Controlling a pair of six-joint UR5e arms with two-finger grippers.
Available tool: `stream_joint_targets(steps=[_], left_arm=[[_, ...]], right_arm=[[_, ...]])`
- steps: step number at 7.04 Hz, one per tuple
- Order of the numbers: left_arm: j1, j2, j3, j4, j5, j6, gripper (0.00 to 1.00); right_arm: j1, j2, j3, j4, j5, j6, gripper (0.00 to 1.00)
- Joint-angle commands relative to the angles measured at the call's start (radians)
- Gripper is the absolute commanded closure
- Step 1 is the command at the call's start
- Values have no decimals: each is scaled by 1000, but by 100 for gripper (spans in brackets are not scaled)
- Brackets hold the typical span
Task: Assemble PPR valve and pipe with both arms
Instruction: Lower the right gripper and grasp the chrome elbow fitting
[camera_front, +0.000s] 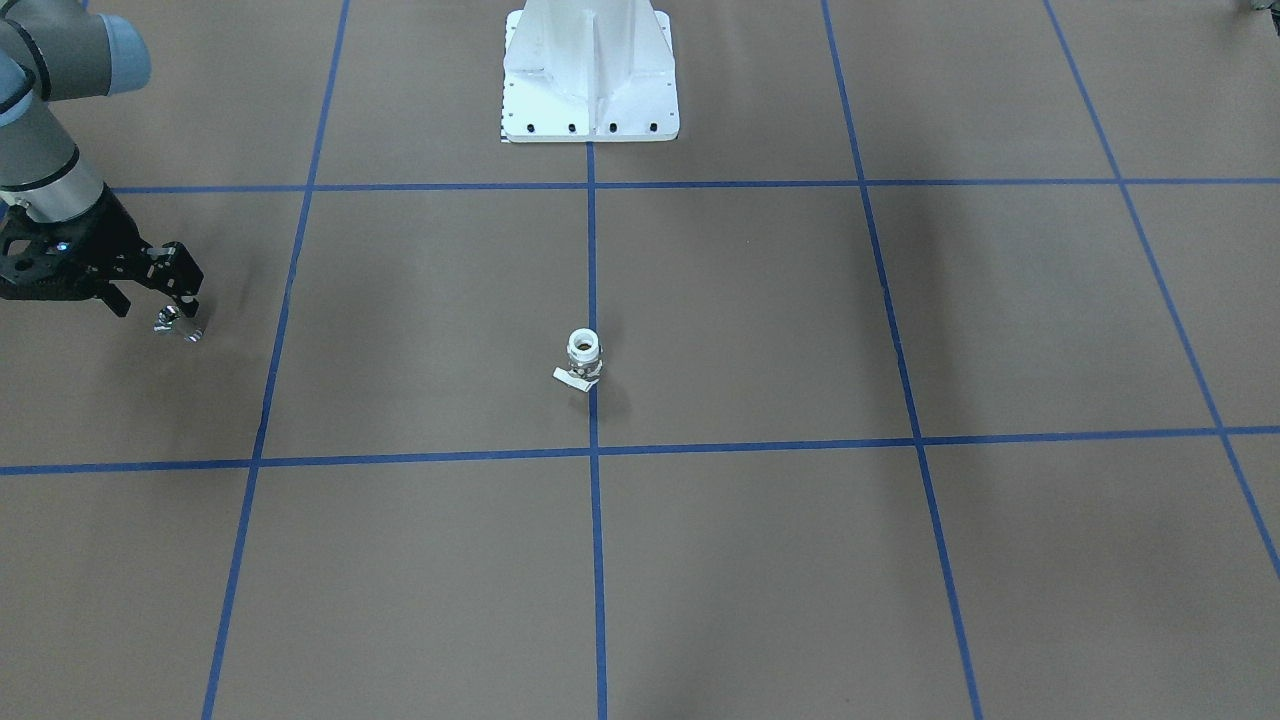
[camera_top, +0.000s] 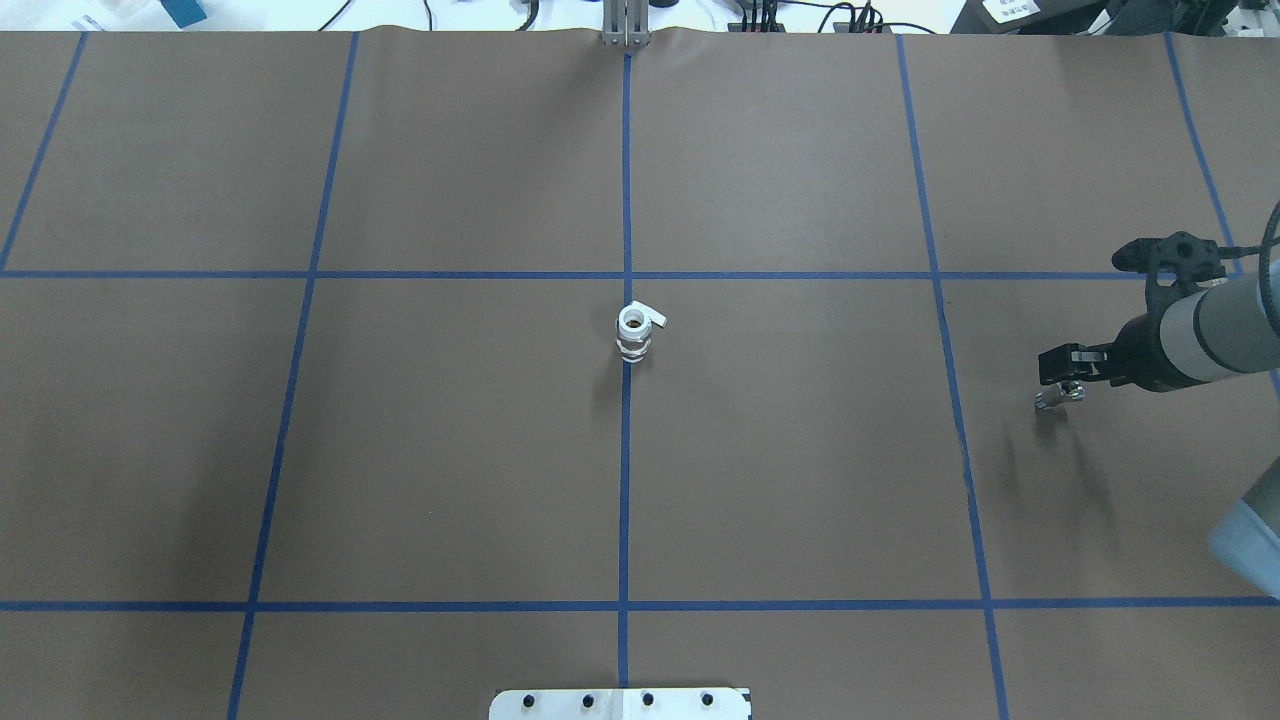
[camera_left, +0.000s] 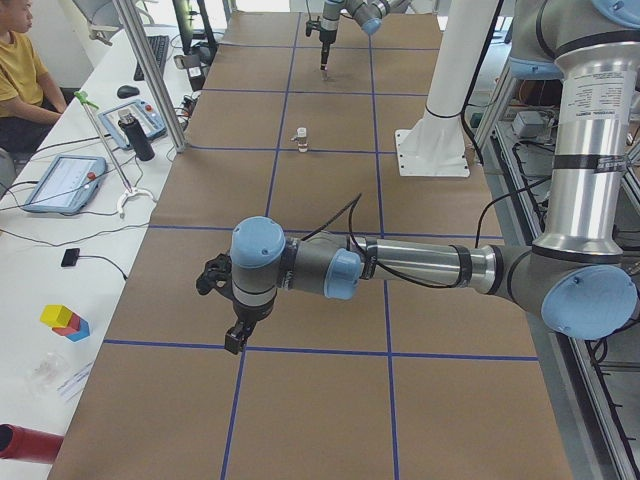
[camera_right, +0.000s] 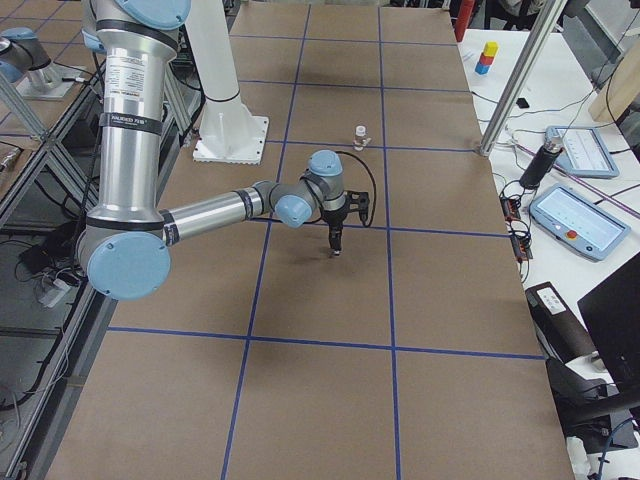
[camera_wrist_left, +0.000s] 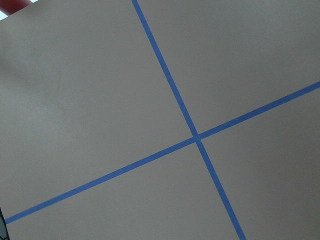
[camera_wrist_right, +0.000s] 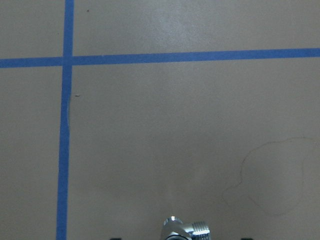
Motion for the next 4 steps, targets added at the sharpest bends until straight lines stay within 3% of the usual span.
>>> stream_joint_targets(steps=[1,4], left_arm=[[0,0,1,0,1,0,0],[0,0,1,0,1,0,0]], right_arm=[[-27,2,-13,-1,-1,0,21],[-39,2,-27,-1,-10,-1,31]])
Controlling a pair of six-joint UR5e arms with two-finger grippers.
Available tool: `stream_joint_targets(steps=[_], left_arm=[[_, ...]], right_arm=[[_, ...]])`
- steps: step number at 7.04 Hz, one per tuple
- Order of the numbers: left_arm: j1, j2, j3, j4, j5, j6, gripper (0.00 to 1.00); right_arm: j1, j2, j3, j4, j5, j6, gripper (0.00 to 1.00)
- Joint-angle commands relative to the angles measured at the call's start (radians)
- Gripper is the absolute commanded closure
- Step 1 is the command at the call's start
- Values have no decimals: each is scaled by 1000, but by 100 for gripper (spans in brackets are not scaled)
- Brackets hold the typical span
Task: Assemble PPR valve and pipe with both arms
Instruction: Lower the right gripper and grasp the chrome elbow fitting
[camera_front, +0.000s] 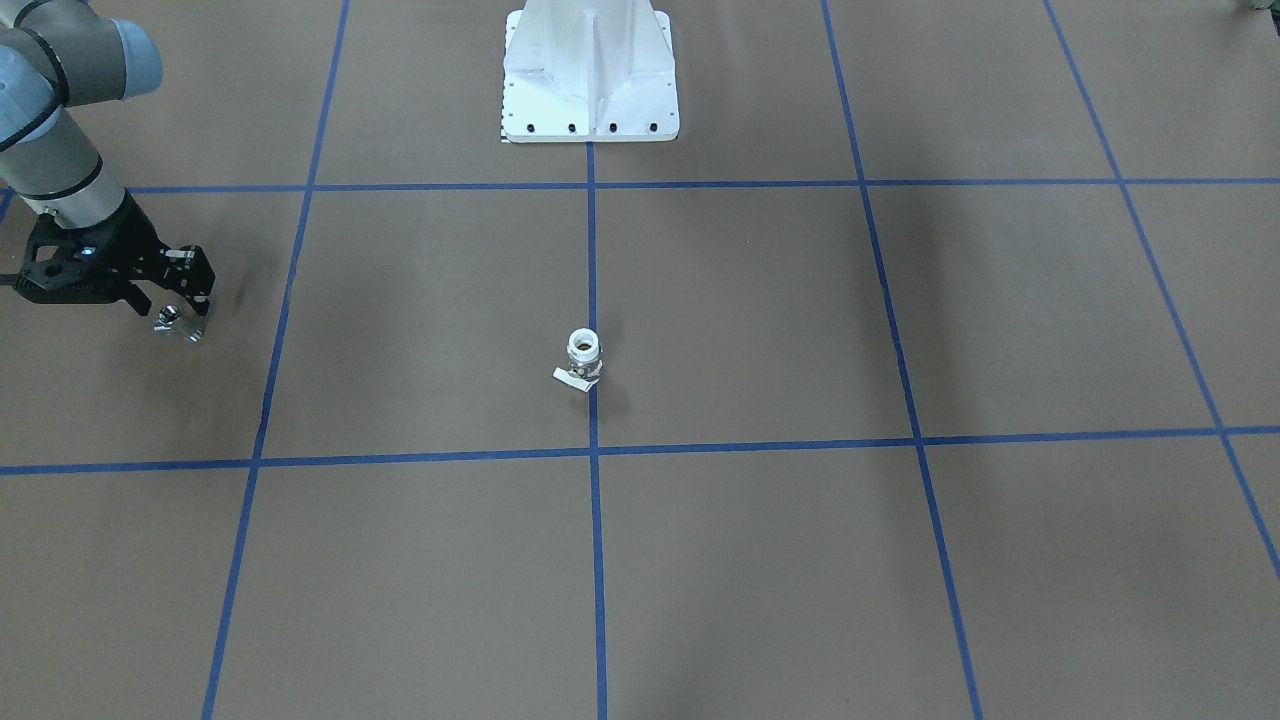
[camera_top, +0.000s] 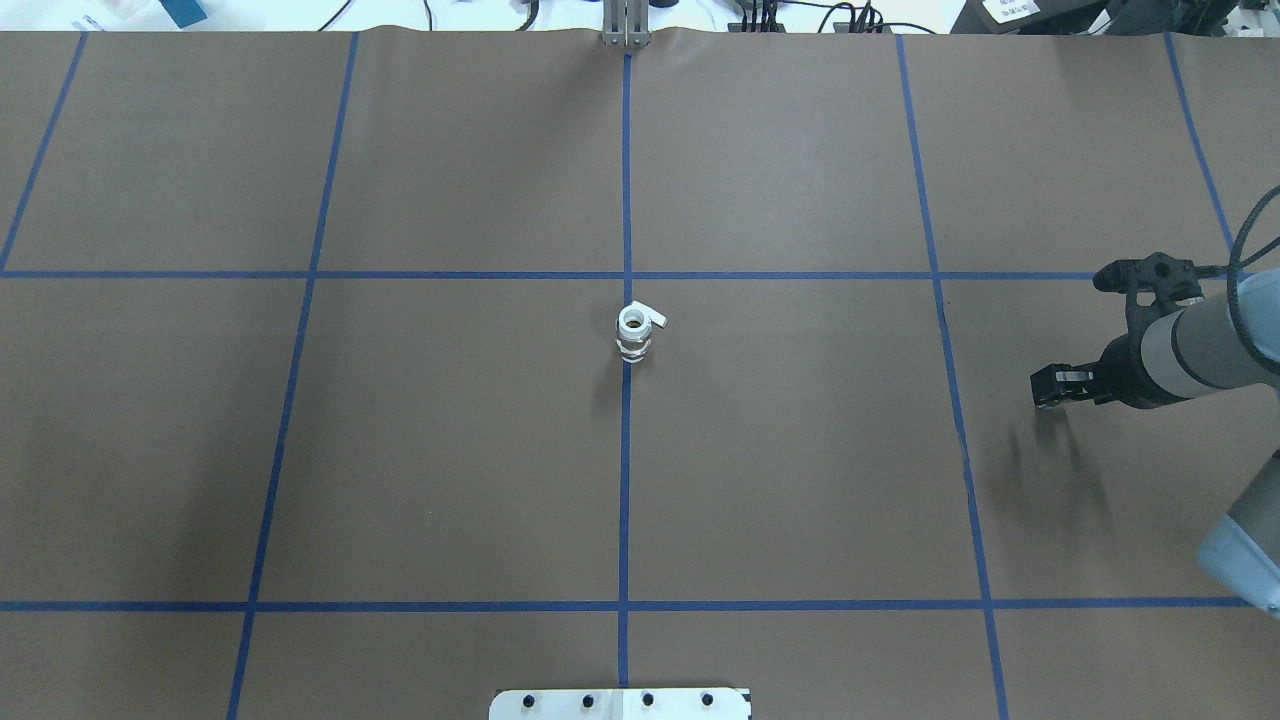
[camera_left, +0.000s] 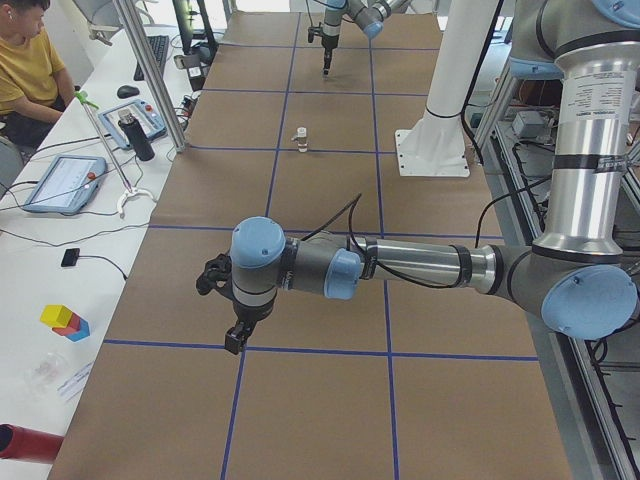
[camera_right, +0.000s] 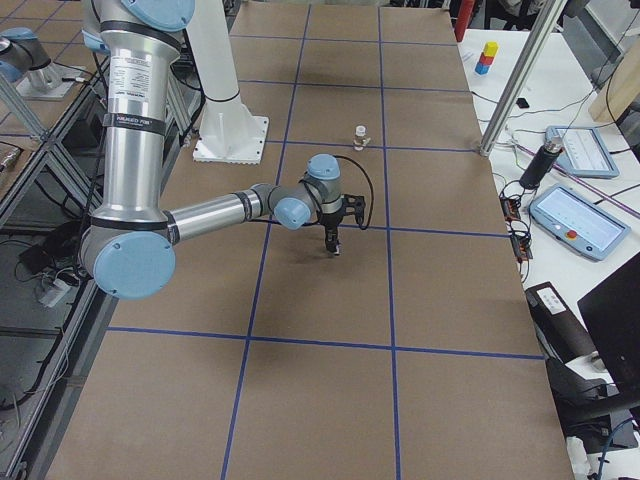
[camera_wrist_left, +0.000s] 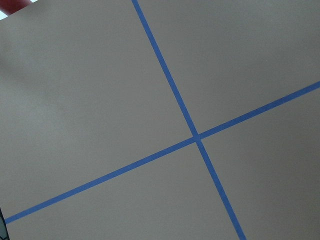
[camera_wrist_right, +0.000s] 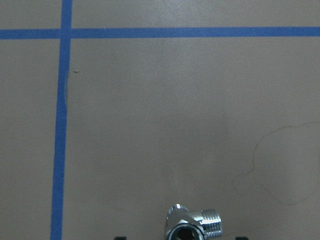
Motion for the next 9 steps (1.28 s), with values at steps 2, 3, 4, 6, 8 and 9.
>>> stream_joint_targets(steps=[2,3,4,6,8,9], left_arm=[[0,0,0,0,0,2,0],[0,2,0,0,0,2,0],[0,2,-1,0,0,2,0],[0,2,-1,0,0,2,0],[0,2,5,2,0,-3,0],[2,2,8,3,0,-88,0]], right_arm=[[-4,-1,-5,0,-19,-1,38],[-4,-1,-5,0,-19,-1,54],[-4,-1,-5,0,-19,-1,75],[-1,-1,8,0,-19,-1,100],[4,6,55,-12,-3,-2,100],[17,11,74,-15,13,-2,100]])
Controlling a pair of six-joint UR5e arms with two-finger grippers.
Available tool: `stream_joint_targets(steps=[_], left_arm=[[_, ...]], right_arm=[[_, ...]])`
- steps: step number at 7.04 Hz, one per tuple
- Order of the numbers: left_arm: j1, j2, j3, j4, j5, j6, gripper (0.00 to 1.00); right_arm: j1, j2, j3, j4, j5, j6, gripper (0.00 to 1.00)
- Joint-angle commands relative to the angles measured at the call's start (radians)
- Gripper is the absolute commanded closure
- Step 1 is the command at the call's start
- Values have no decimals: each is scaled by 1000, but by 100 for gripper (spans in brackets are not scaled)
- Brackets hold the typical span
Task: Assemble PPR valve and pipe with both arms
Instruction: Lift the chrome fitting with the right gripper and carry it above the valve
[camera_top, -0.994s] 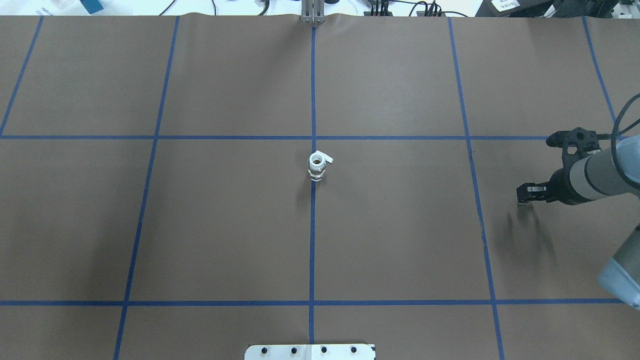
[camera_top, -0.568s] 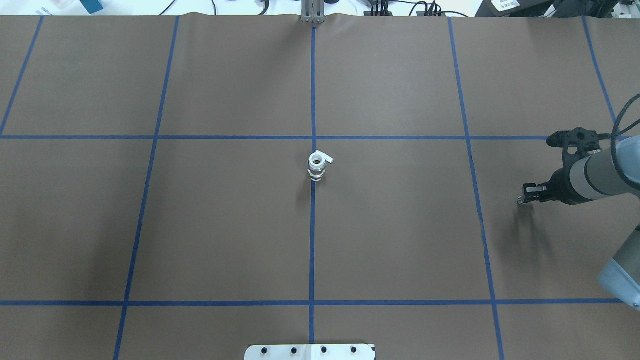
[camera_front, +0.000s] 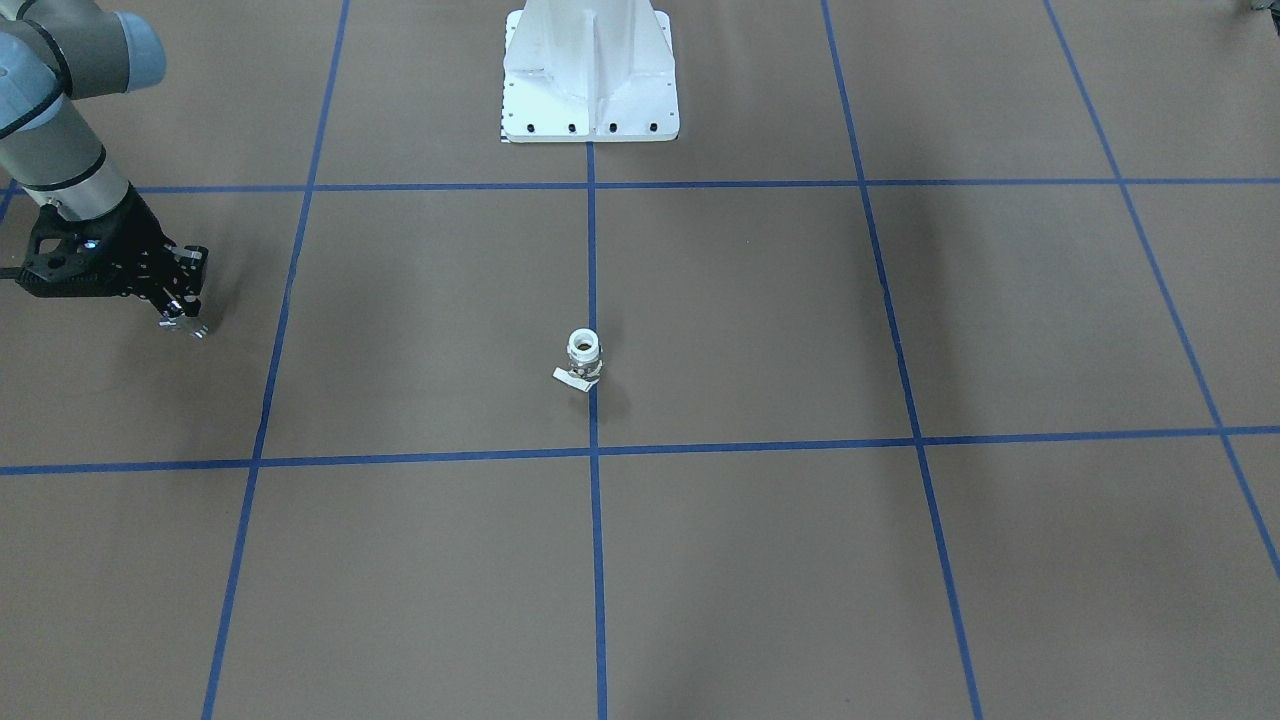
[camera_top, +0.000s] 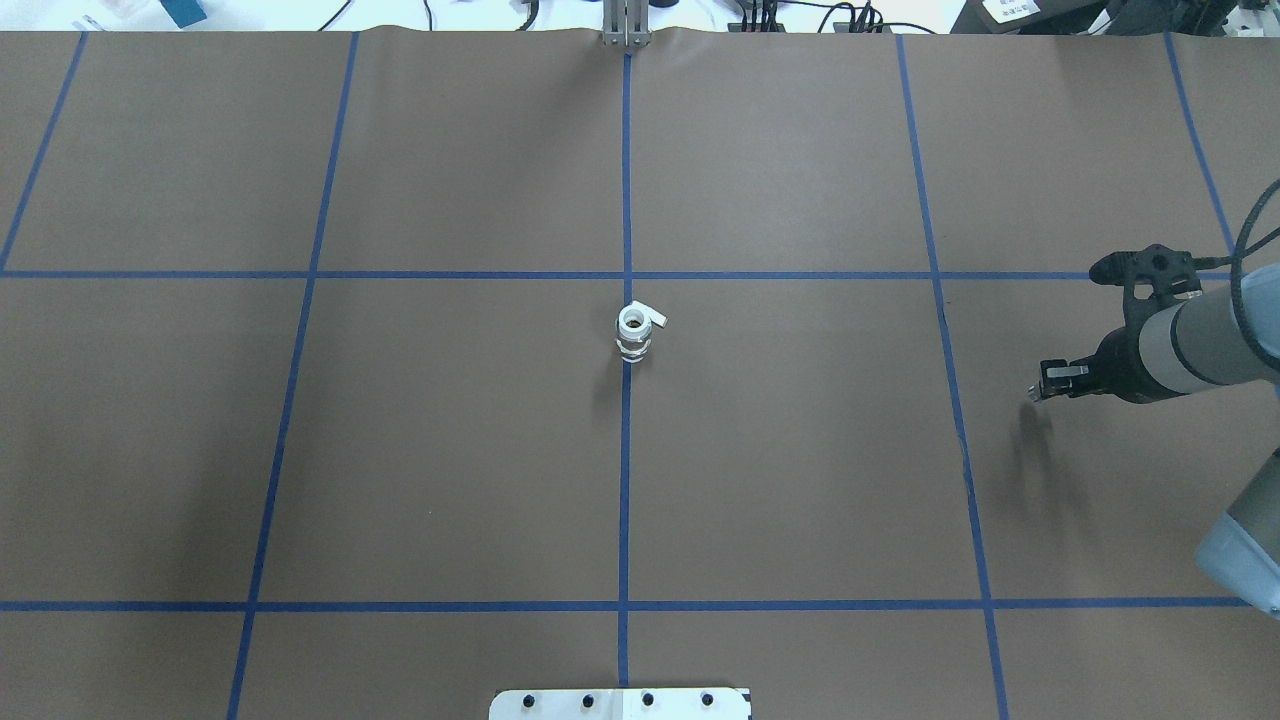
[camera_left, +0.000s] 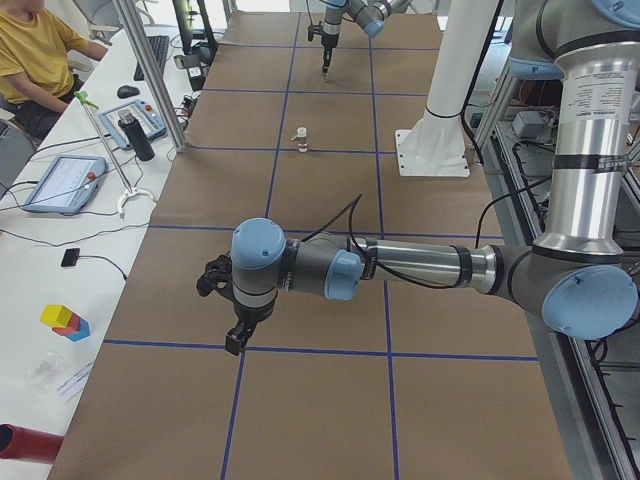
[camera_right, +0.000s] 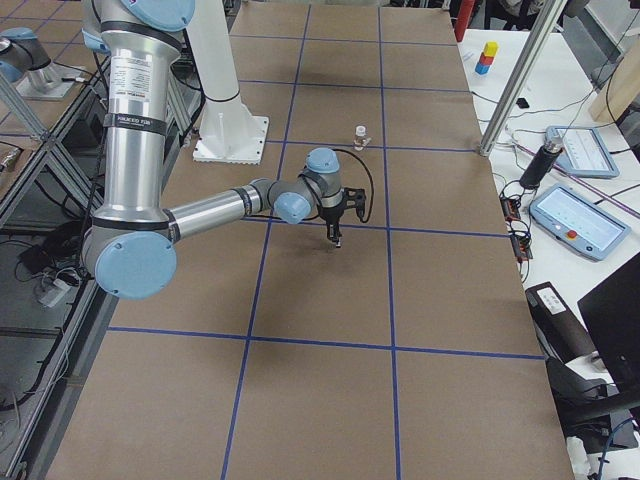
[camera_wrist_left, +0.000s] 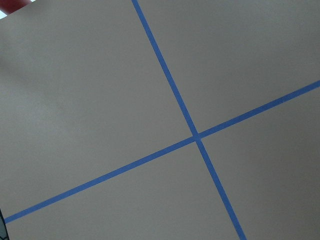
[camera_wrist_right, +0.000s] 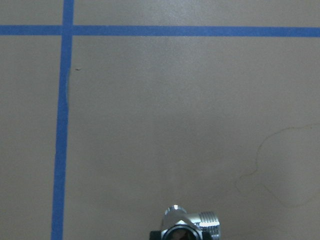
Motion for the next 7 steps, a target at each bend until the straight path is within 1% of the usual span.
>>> stream_joint_targets(steps=[1,2,3,4,5,6,7], left_arm=[[3,40,-10,-1,0,-212,0],[3,55,-9,0,-2,-238,0],[3,64,-10,17,-23,-238,0],[3,77,-10,40,-40,-237,0],[7,71,-19,107,-41,-226,0],[9,72,-21,129,-41,-200,0],[9,75,-21,132,-41,-125,0]], right_arm=[[62,43,37,-56,63,0,100],[95,143,70,-213,91,0,100],[95,283,98,-415,91,1,100],[92,428,96,-589,89,4,100],[74,527,87,-672,86,45,100],[60,583,63,-676,86,90,100],[45,633,31,-678,85,99,100]])
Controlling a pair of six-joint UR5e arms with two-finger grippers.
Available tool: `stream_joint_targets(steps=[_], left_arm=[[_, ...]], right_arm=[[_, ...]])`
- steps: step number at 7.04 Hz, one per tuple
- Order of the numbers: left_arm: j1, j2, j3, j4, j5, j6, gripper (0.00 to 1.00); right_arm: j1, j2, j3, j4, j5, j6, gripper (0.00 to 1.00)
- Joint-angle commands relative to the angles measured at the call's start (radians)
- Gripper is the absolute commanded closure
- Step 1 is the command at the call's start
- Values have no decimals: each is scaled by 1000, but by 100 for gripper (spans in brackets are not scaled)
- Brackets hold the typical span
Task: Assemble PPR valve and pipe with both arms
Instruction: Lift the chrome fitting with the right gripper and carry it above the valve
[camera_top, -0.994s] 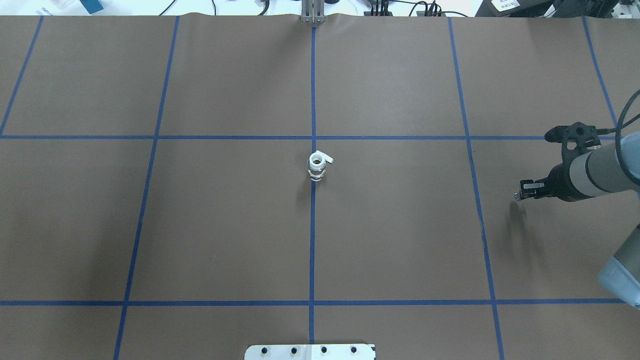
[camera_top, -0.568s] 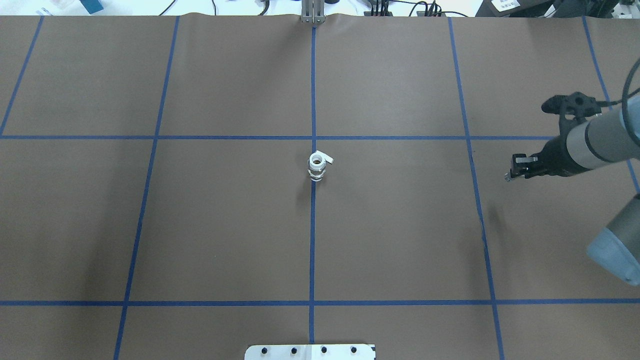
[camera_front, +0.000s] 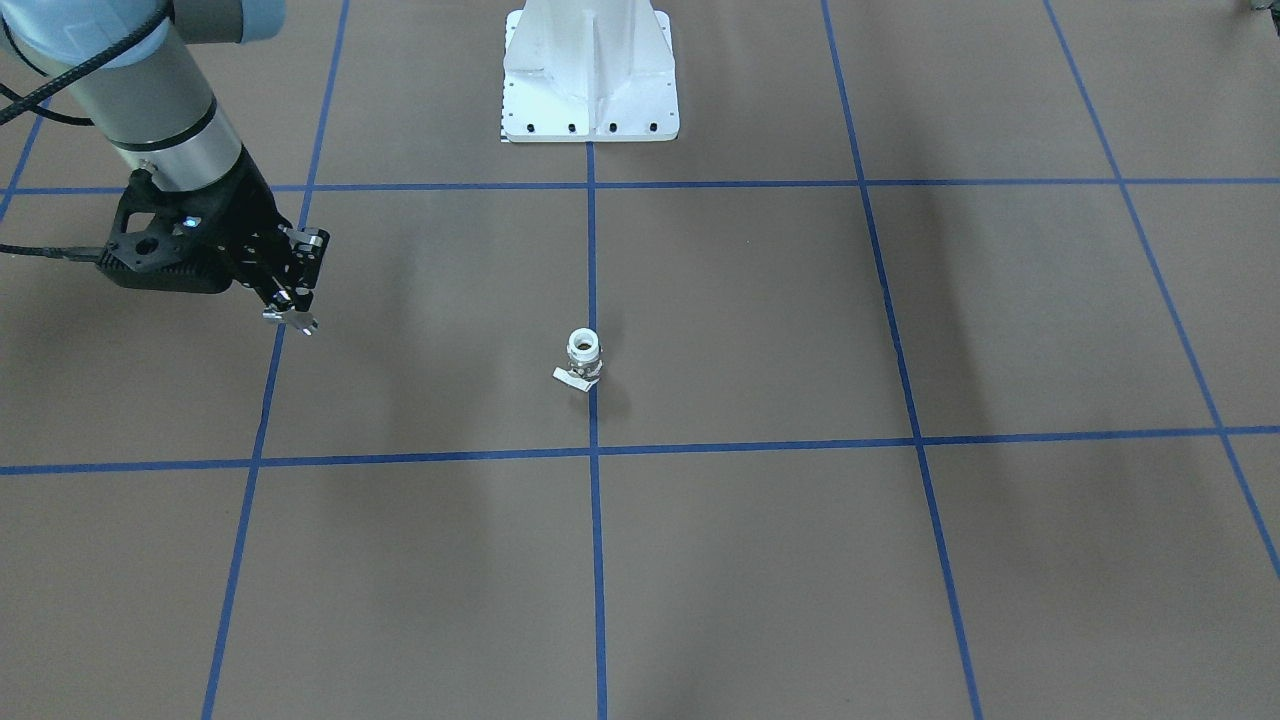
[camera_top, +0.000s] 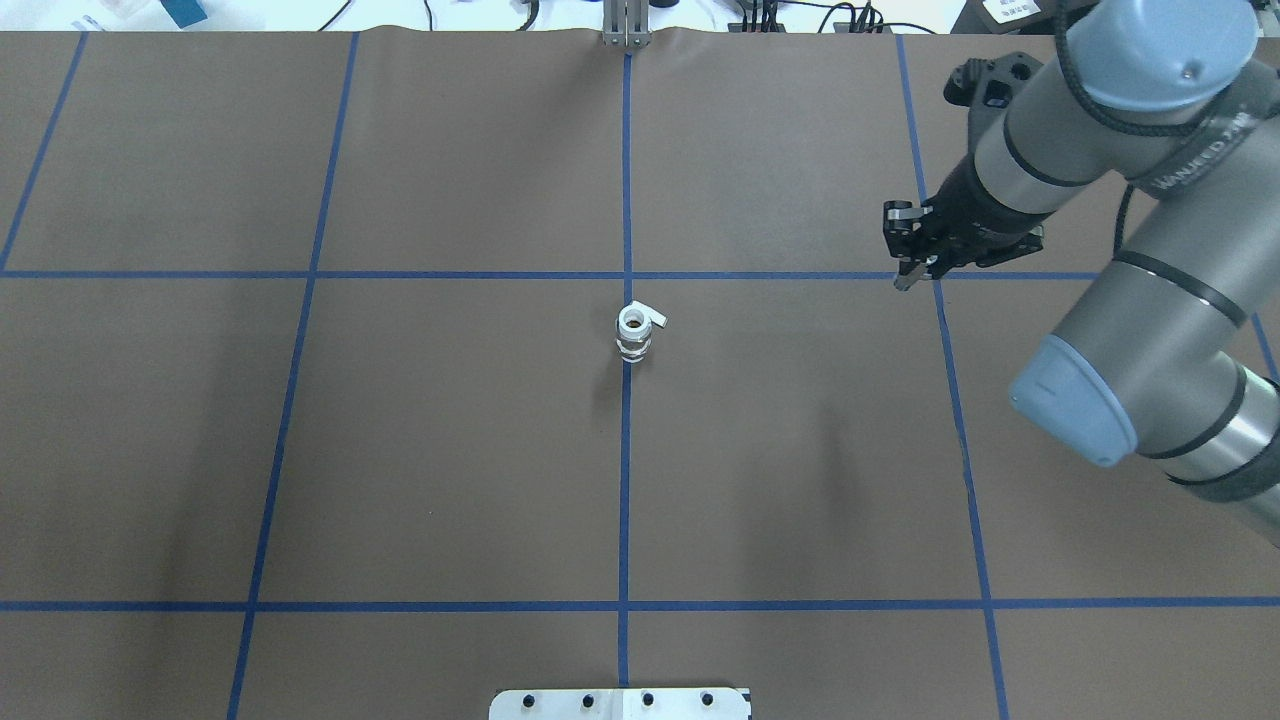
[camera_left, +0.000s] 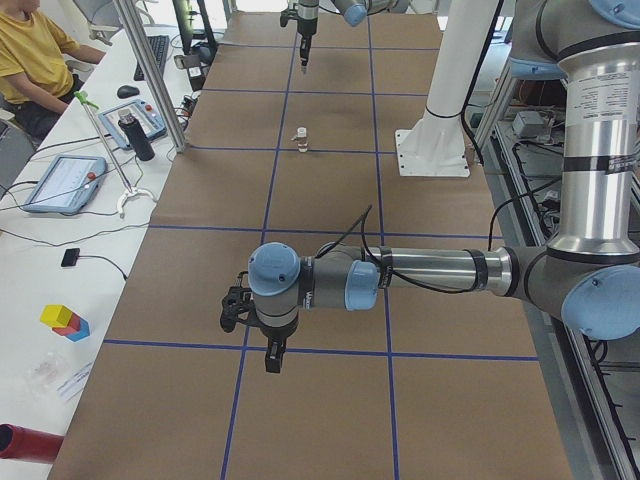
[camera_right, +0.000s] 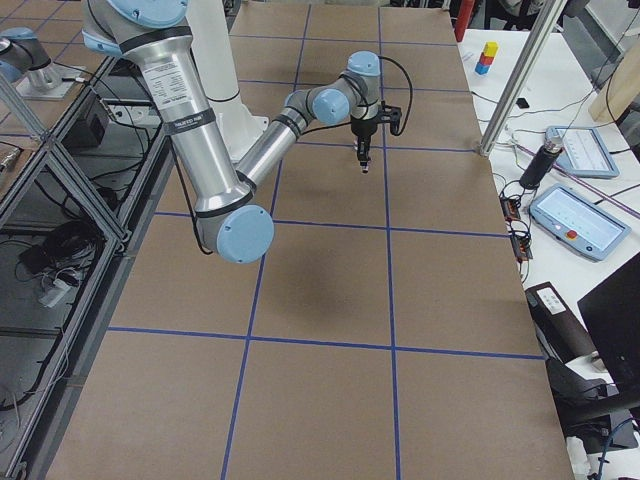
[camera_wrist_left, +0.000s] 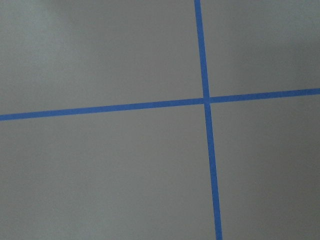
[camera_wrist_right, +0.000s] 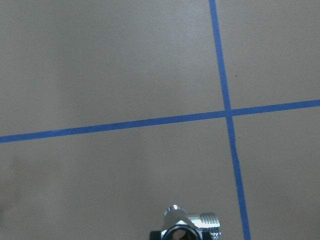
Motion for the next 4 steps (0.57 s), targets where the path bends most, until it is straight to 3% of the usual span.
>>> stream_joint_targets(steps=[1,4], left_arm=[[1,4,-5,18,-1,77,0],[1,3,-35,13,-3,76,0]], right_arm=[[-35,154,-94,-21,-5,93,100],[-106,419,-338,-24,-81,317,100]])
